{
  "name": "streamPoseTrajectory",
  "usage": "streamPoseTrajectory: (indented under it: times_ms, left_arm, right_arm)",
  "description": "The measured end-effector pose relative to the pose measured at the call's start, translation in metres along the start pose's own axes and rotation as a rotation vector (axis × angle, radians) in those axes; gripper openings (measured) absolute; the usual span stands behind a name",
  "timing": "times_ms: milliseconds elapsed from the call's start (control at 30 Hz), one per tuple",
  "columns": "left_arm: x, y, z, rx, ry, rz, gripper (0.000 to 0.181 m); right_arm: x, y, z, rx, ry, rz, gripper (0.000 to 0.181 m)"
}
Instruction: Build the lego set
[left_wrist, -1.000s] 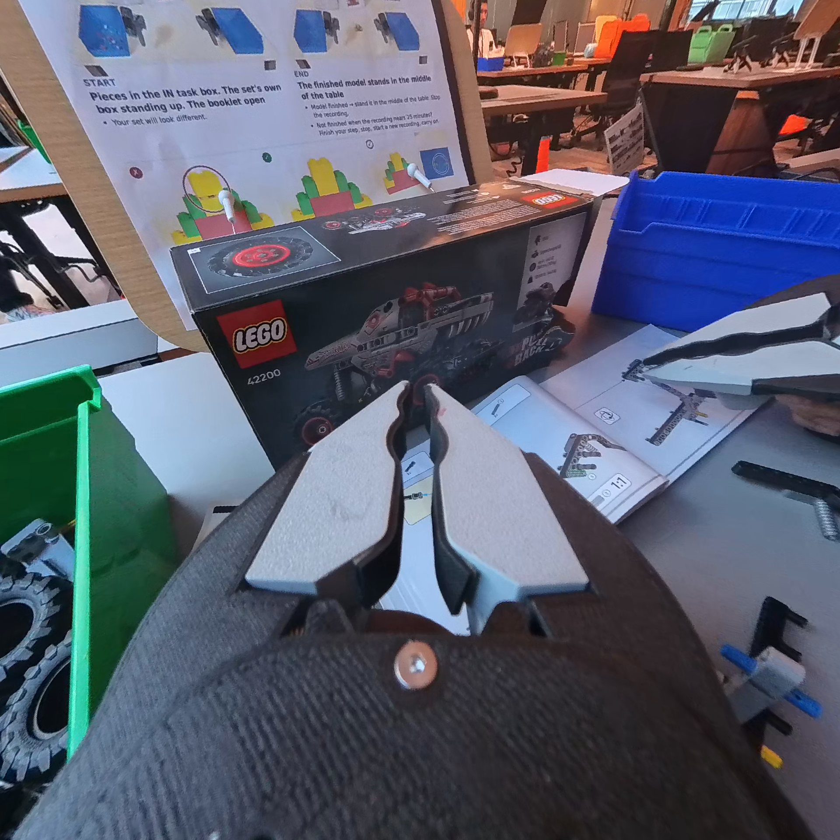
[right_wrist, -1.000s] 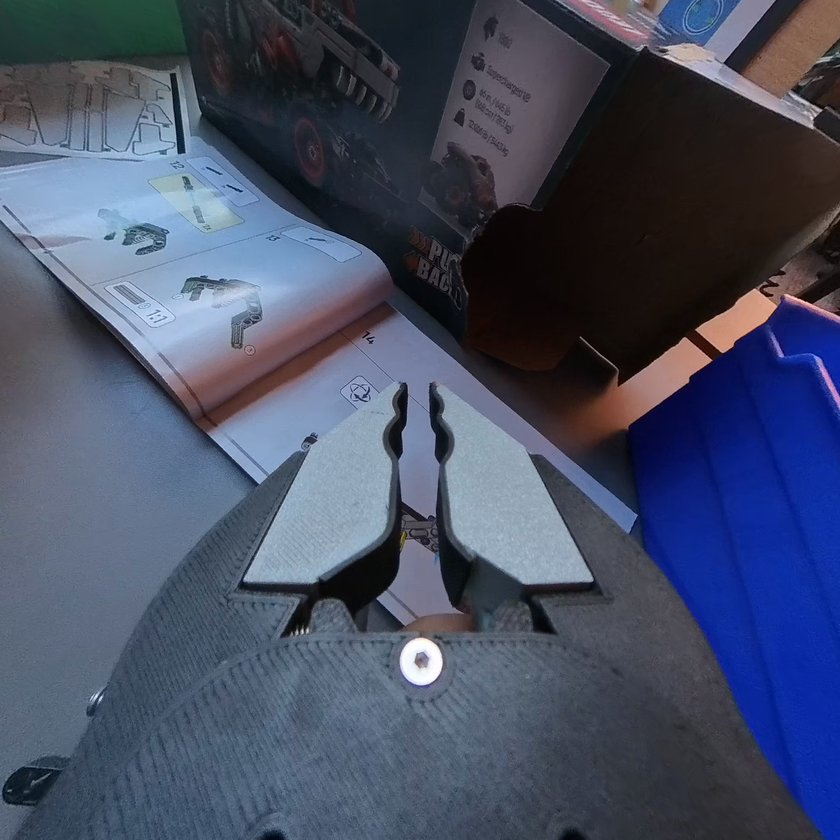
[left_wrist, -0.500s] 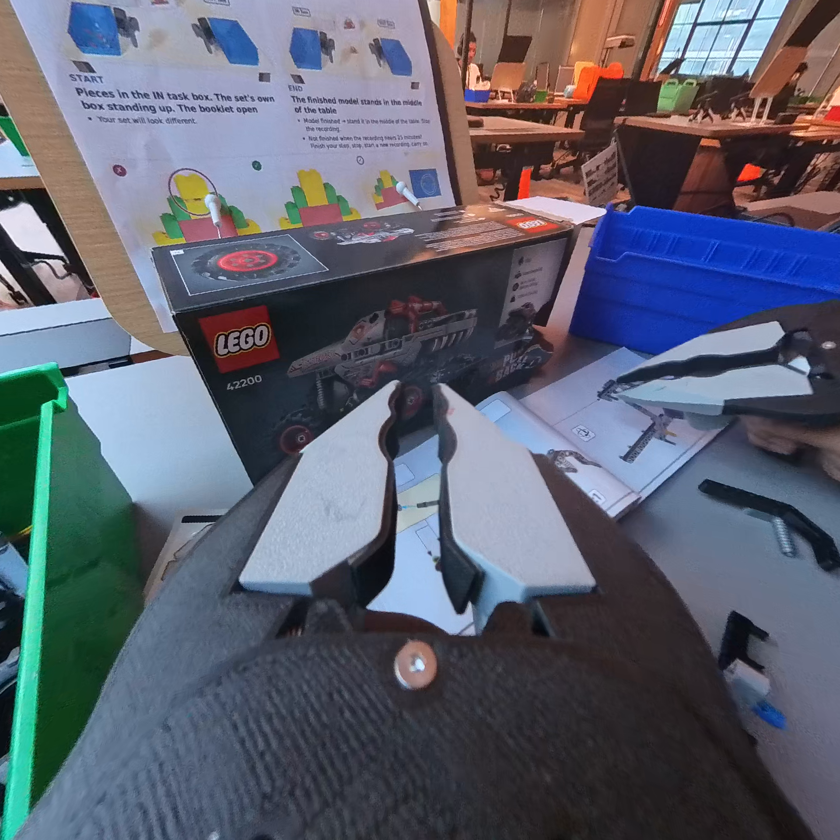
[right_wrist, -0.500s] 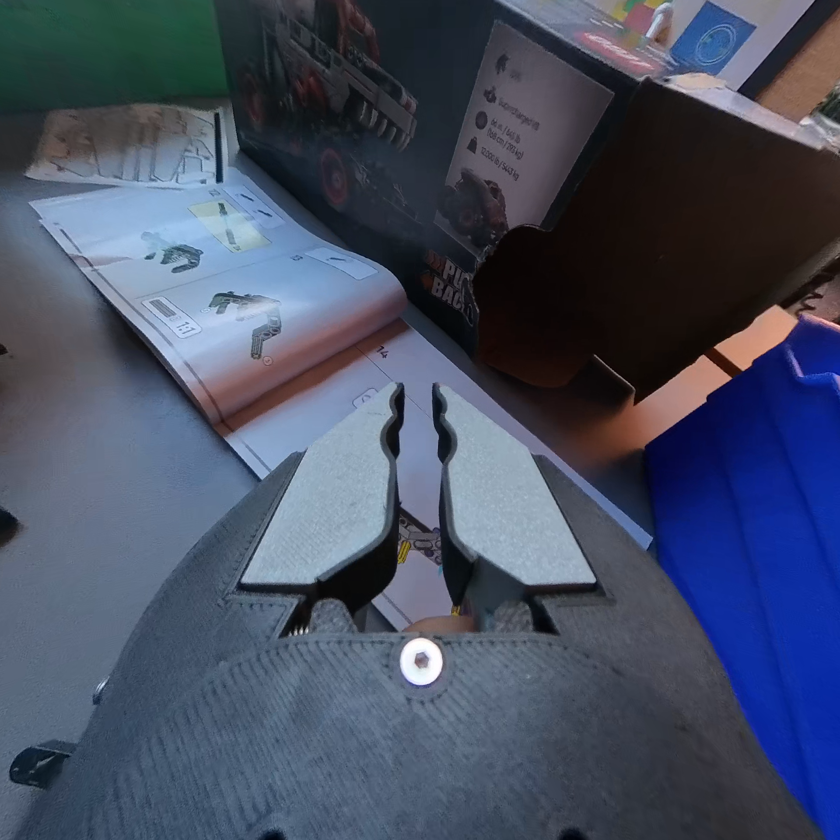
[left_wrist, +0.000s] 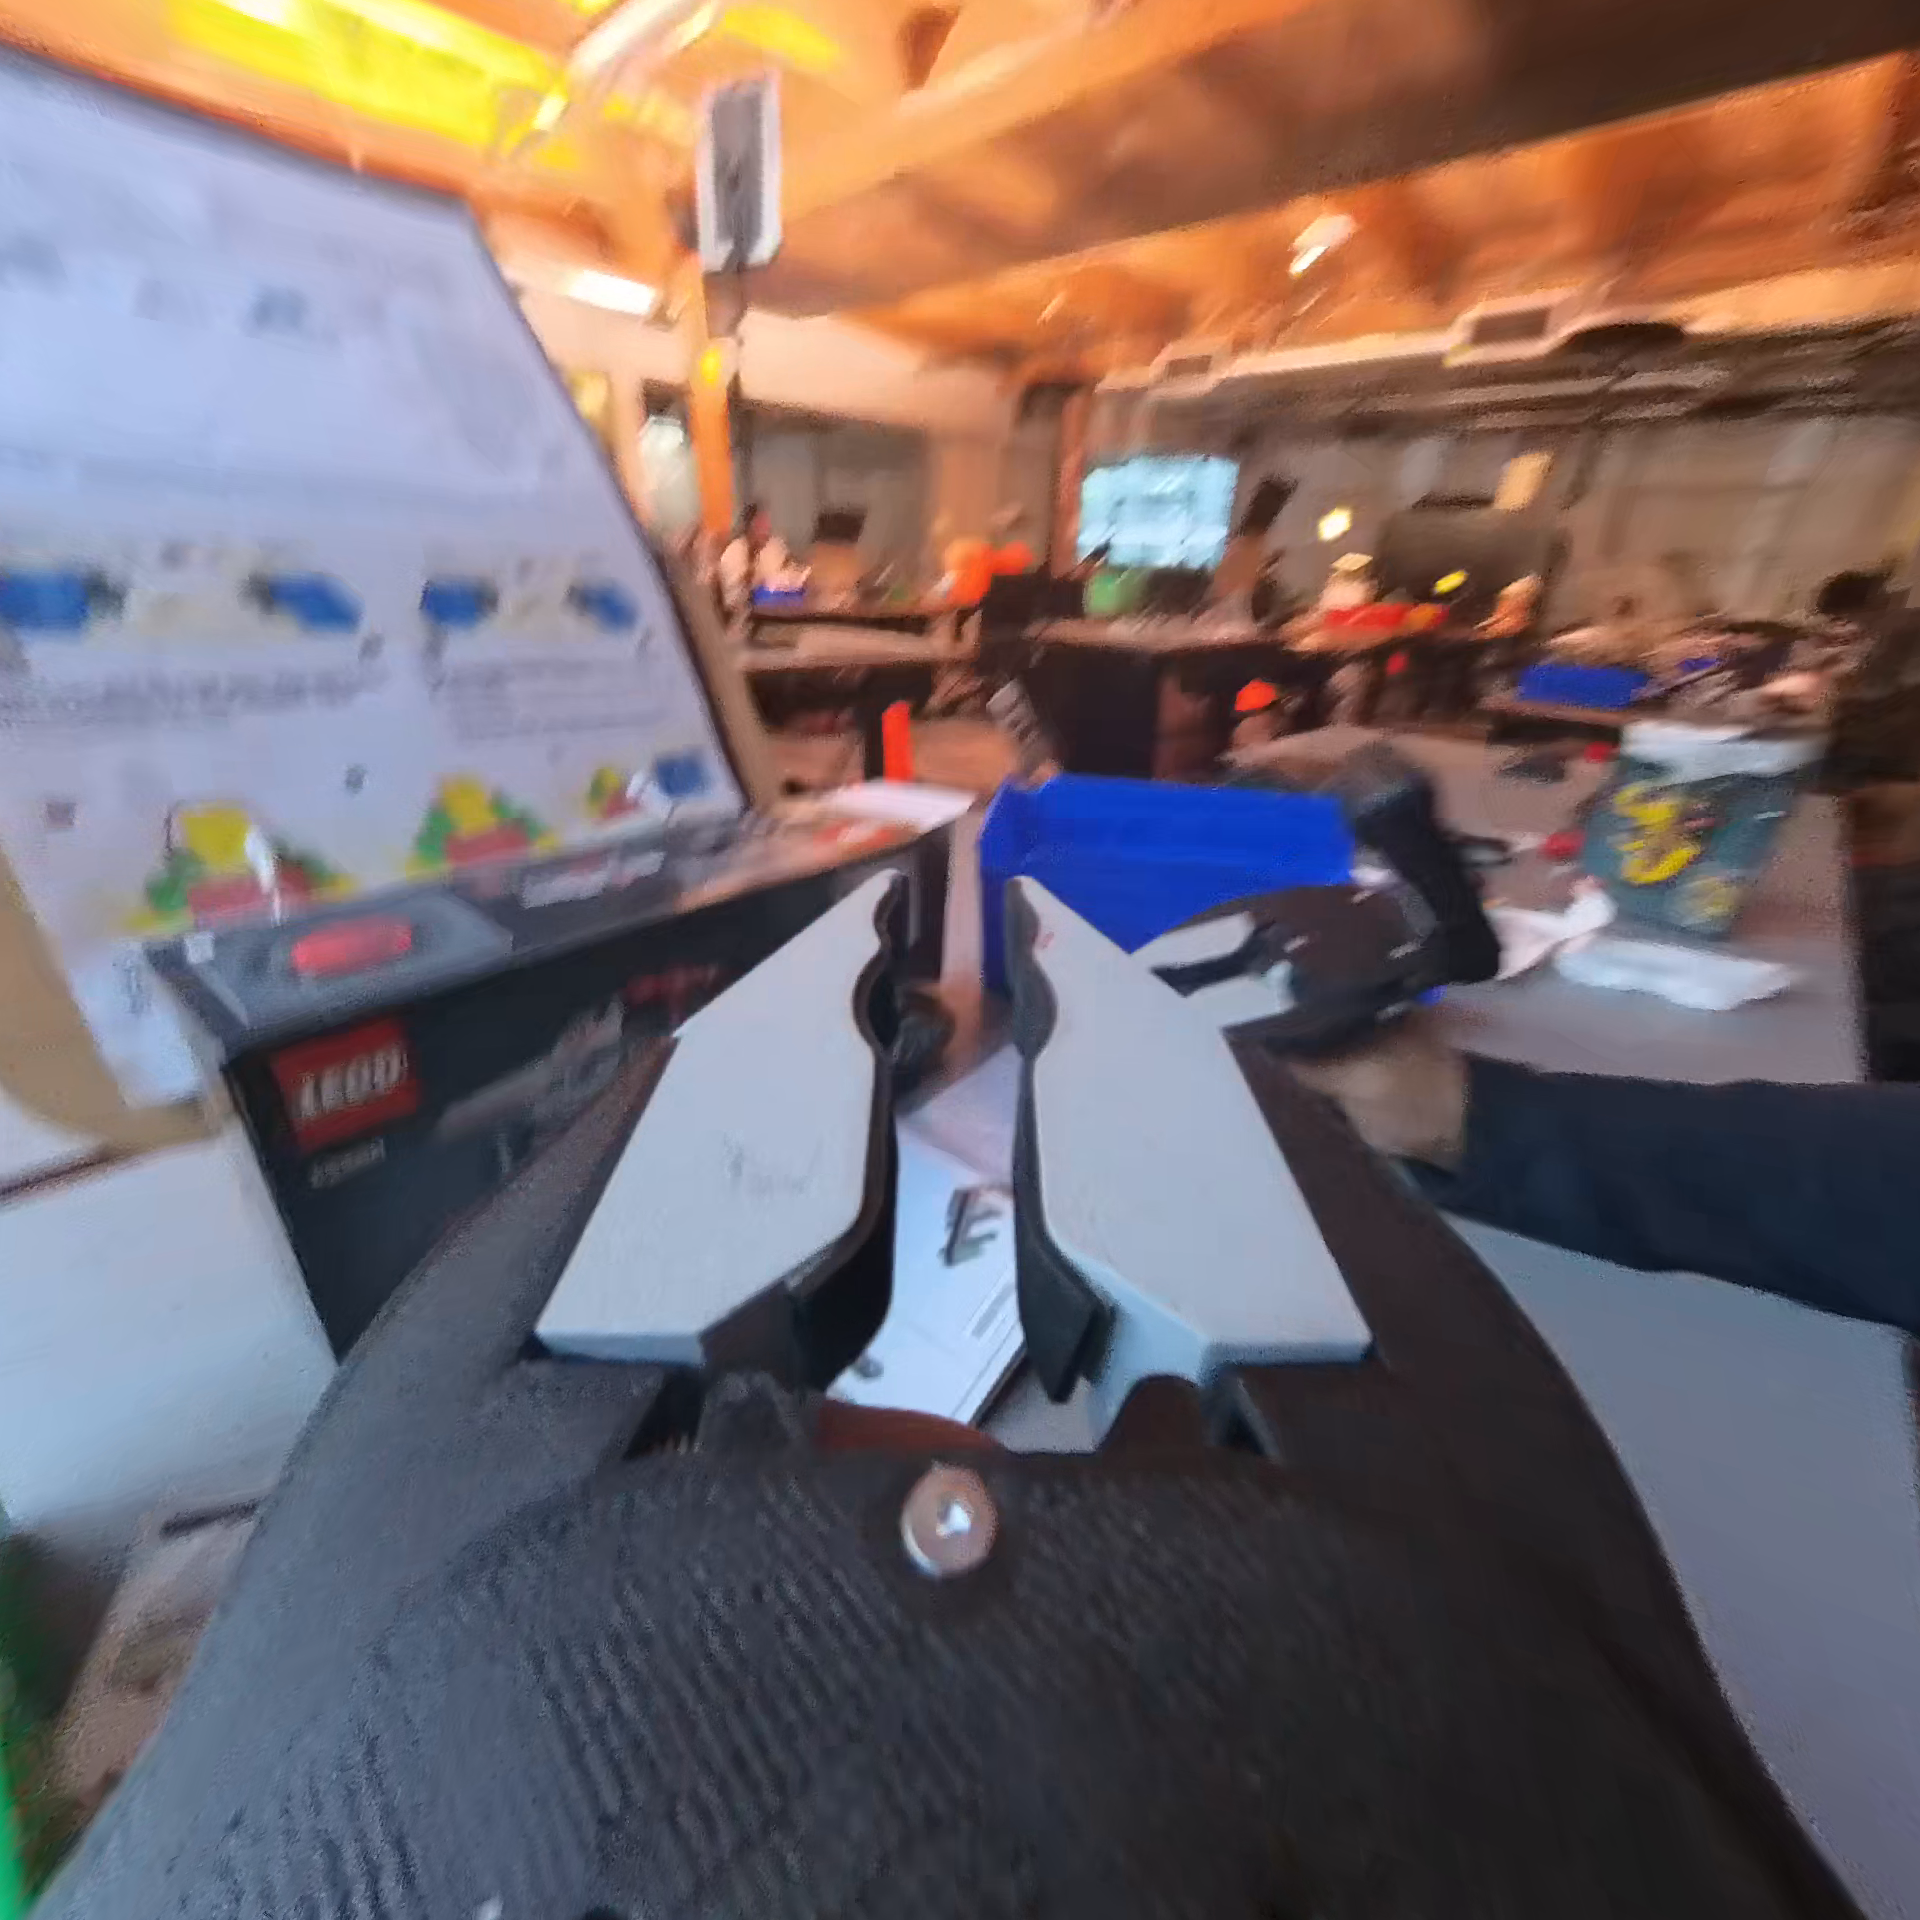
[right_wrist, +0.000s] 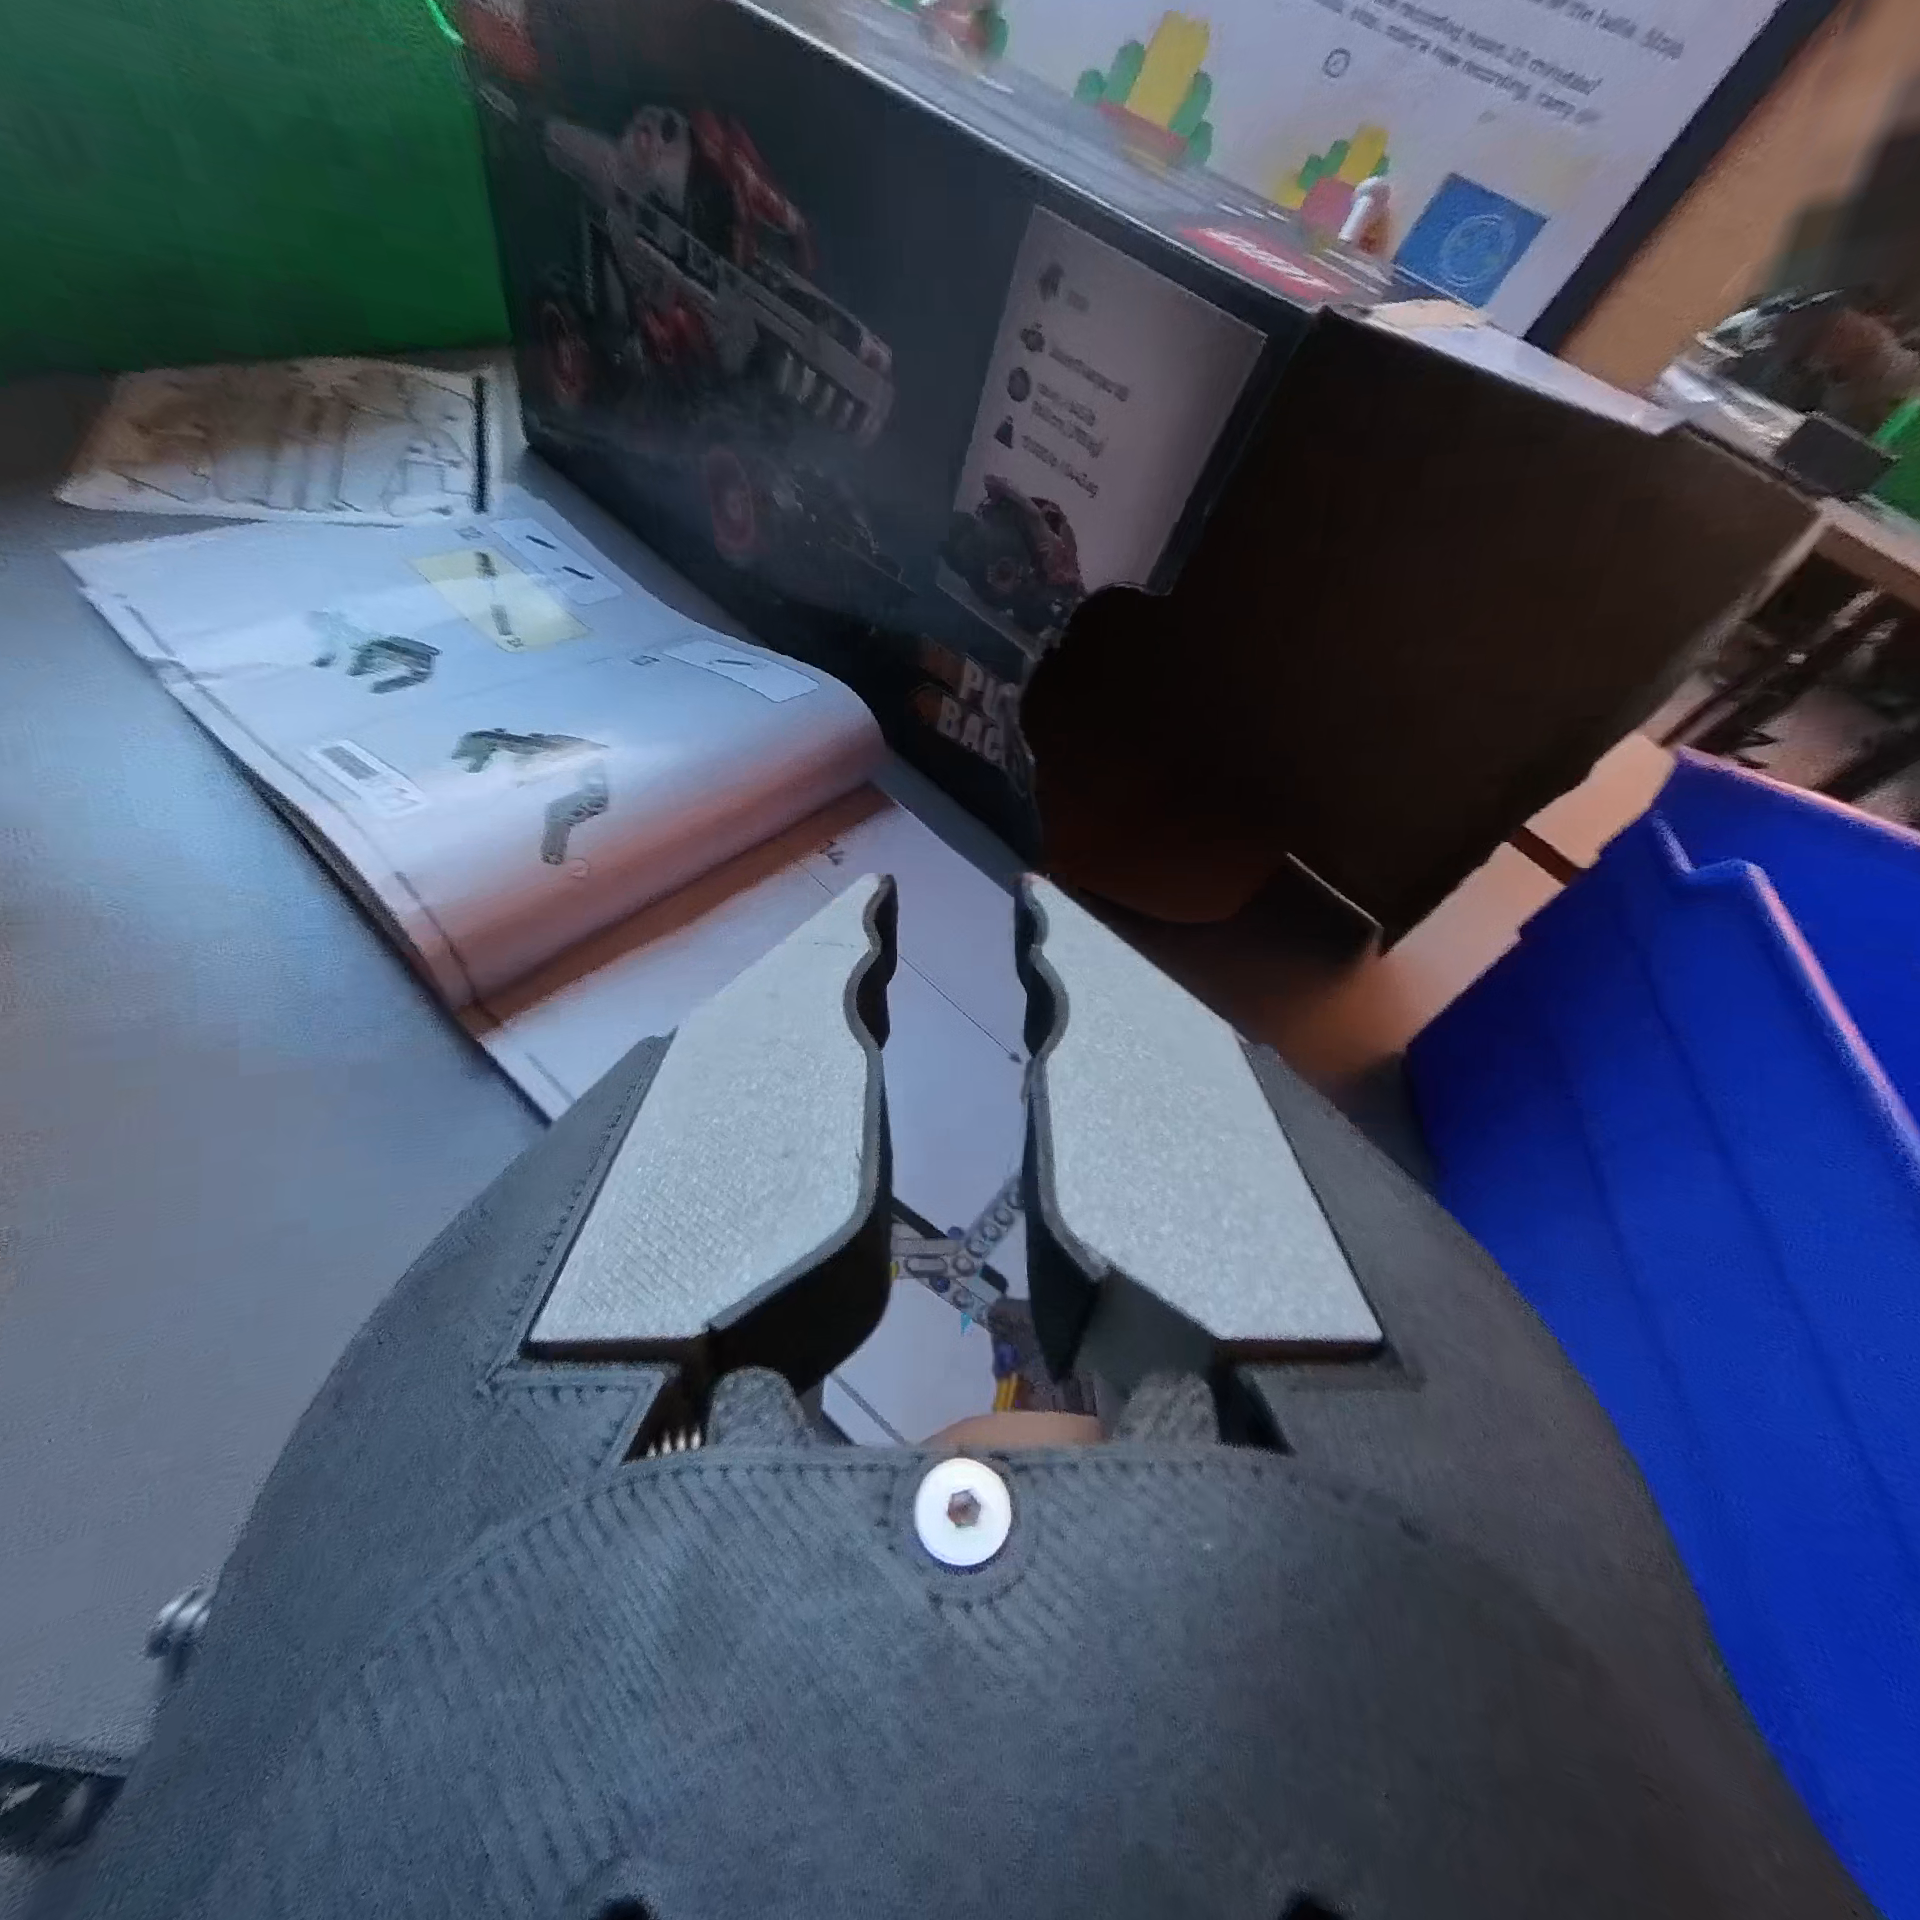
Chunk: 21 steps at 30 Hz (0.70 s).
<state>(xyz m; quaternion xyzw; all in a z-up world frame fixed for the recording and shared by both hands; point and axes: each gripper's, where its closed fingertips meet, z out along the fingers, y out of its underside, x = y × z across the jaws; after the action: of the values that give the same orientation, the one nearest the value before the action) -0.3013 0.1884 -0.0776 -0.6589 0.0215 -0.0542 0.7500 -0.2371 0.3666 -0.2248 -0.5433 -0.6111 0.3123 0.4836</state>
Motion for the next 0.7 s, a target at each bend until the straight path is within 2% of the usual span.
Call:
streamPoseTrajectory:
  times_ms: [33,133,200,267,333,467,567,700]
  left_arm:
    - [0.006,-0.019,-0.013,0.028,0.028,0.034,0.008]
    - [-0.015,-0.06,-0.05,0.006,-0.04,0.203,0.006]
    - [-0.044,-0.077,-0.074,-0.006,-0.116,0.28,0.006]
    - [-0.076,-0.089,-0.087,-0.003,-0.175,0.284,0.001]
    - [-0.103,-0.087,-0.088,-0.048,-0.189,0.28,0.009]
    - [-0.143,-0.064,-0.075,-0.229,-0.191,0.339,0.033]
    - [-0.166,-0.063,-0.071,-0.272,-0.212,0.33,0.033]
    - [-0.172,-0.052,-0.059,-0.281,-0.159,0.209,0.035]
  right_arm:
    - [0.0,0.001,0.0,-0.006,0.016,-0.016,0.019]
    - [0.005,0.002,0.002,-0.024,0.073,-0.04,0.021]
    - [0.007,0.003,0.002,-0.028,0.09,-0.033,0.028]
    - [0.008,0.001,0.001,-0.011,0.076,-0.004,0.028]
    - [0.007,-0.002,0.0,0.012,0.044,0.045,0.028]
    - [0.004,-0.004,-0.001,0.035,-0.024,0.1,0.029]
    - [0.004,-0.008,-0.005,0.063,-0.024,0.1,0.028]
    - [-0.003,-0.008,-0.005,0.059,-0.048,0.061,0.014]
